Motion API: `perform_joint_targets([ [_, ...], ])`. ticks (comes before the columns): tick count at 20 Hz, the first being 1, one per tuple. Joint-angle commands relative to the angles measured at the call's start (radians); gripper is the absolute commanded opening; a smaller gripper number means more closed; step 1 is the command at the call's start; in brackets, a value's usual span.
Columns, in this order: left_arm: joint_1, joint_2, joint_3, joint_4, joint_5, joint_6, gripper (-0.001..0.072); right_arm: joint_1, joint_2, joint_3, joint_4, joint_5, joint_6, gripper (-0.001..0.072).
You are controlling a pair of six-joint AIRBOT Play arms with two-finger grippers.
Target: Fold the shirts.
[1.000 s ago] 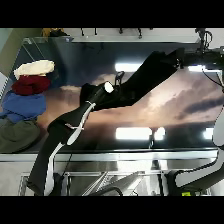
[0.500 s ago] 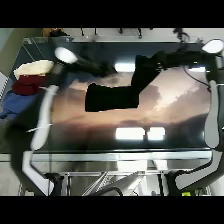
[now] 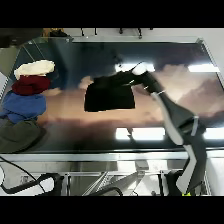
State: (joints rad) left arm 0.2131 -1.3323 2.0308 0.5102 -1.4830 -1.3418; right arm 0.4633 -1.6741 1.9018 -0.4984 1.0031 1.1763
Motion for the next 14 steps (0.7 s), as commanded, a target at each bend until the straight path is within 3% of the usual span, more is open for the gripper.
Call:
perform_joint_targets([
  [1,0.066,0.054,0.000,-0.006,-0.071,0.018,0.0014,0.111,-0.126,0.001,0.013,-0.175,-0.031,0.0575],
  [3,0.065,0.046,-0.001,-0.008,-0.093,0.018,0.0013,0.069,-0.095,0.002,0.058,-0.118,-0.025,0.0574],
  [6,0.057,0.017,-0.001,-0.008,-0.110,0.026,0.0013,-0.067,0.031,0.001,0.000,-0.011,-0.013,0.0568],
  [12,0.019,-0.042,-0.001,-0.008,-0.114,0.025,0.0014,-0.363,0.126,-0.003,-0.375,0.240,0.207,0.0587],
  [13,0.006,-0.047,-0.001,-0.008,-0.113,0.025,0.0013,-0.384,0.115,-0.018,-0.410,0.257,0.223,0.0661],
  [14,-0.008,-0.050,-0.001,-0.008,-0.113,0.025,0.0013,-0.394,0.101,-0.035,-0.426,0.265,0.227,0.0669],
])
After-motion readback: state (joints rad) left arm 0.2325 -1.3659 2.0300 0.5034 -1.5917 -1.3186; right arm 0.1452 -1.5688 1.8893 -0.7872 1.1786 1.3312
